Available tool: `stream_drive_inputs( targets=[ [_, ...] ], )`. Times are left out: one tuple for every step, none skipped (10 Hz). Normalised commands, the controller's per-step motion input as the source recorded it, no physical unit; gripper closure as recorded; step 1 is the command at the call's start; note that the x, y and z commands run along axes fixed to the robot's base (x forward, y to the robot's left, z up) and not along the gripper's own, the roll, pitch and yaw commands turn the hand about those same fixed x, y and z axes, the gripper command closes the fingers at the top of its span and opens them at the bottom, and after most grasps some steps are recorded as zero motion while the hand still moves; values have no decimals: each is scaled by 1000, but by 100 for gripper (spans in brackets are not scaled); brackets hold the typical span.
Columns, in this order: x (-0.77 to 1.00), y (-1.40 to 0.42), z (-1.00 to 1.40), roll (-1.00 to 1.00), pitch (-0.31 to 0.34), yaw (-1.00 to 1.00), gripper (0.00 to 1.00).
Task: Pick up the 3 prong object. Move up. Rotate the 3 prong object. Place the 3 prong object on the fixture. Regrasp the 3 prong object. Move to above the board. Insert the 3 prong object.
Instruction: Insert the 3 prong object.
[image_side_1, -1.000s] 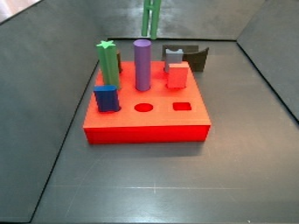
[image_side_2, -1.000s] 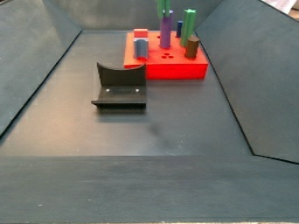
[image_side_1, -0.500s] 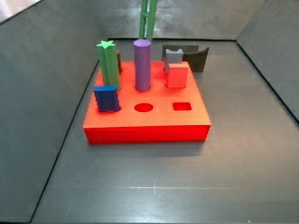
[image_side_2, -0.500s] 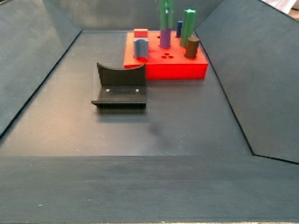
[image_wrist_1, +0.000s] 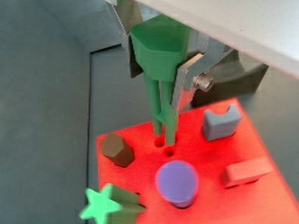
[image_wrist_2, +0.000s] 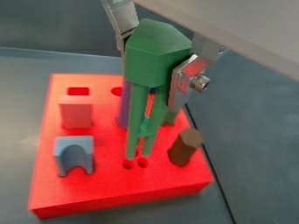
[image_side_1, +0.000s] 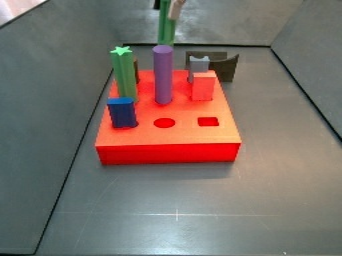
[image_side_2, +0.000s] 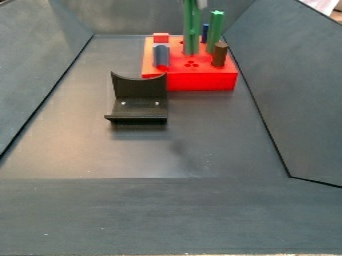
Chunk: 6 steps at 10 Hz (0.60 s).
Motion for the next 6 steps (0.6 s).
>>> stream_drive_inputs(
  targets=[
    [-57, -3, -117, 0, 0, 0, 100],
    [0, -89, -200, 4, 0, 0, 100],
    [100, 0, -174, 0, 7, 11, 100],
    [303, 0, -140, 0, 77, 43, 100],
    [186, 0, -154, 0, 26, 49, 100],
    [43, -17, -34, 40, 53, 83, 100]
  ],
)
